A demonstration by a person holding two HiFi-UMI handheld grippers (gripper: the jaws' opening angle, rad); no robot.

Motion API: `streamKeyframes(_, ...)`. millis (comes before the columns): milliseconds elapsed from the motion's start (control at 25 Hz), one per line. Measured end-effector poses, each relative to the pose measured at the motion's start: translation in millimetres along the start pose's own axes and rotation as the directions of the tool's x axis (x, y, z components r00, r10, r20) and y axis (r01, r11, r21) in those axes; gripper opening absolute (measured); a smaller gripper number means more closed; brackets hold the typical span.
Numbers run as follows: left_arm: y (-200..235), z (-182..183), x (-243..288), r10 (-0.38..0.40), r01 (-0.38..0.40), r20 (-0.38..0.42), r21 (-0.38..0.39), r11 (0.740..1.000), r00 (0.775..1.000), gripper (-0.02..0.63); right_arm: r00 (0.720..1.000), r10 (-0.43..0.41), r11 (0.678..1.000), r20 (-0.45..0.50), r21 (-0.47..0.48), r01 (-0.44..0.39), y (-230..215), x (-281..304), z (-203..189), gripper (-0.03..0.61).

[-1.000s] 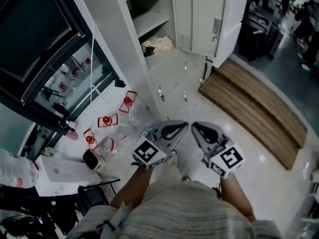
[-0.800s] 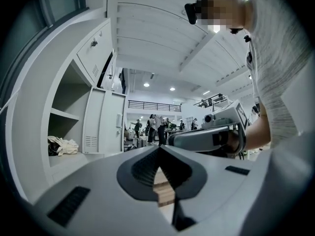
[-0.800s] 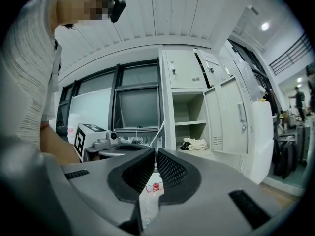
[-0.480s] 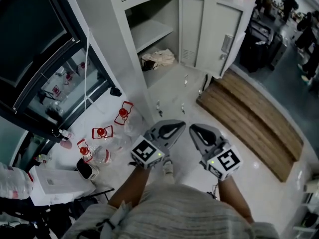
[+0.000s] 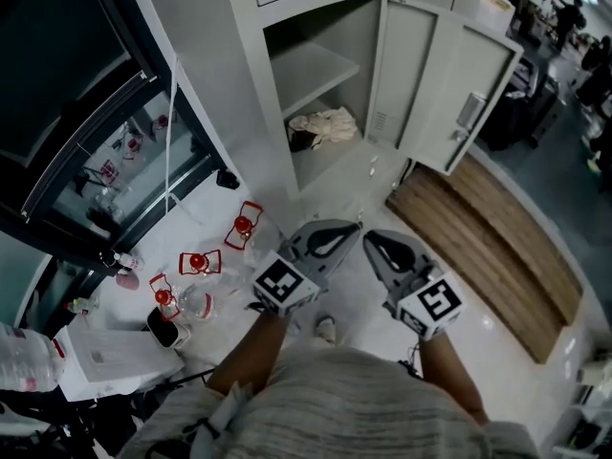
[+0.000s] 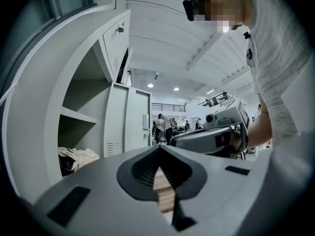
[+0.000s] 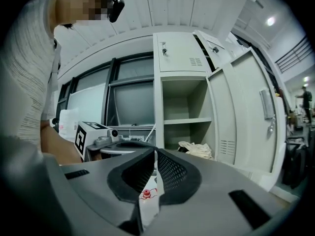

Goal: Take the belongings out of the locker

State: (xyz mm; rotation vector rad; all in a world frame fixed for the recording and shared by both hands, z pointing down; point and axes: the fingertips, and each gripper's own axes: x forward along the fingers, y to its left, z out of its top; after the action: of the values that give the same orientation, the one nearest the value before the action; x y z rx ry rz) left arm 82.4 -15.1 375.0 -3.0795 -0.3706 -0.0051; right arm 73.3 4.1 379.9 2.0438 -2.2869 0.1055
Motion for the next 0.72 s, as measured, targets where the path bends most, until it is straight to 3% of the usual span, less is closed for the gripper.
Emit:
streamKeyframes(360,36,-10,-4,0.031,-0.031,-0.009,0.004,1.000,0.999,0.003,1.000,0.012,1.000,-0.027,-0.026,-0.013,-21,33,-10,0.002)
streamKeyframes(720,76,-18,3,0.162,-0.163,-0.013,-0.014,0.987,0.987,0.003,0.988,0.120,0.984,-0.093,-0.119,-0.131,-46,69,-2,0.003)
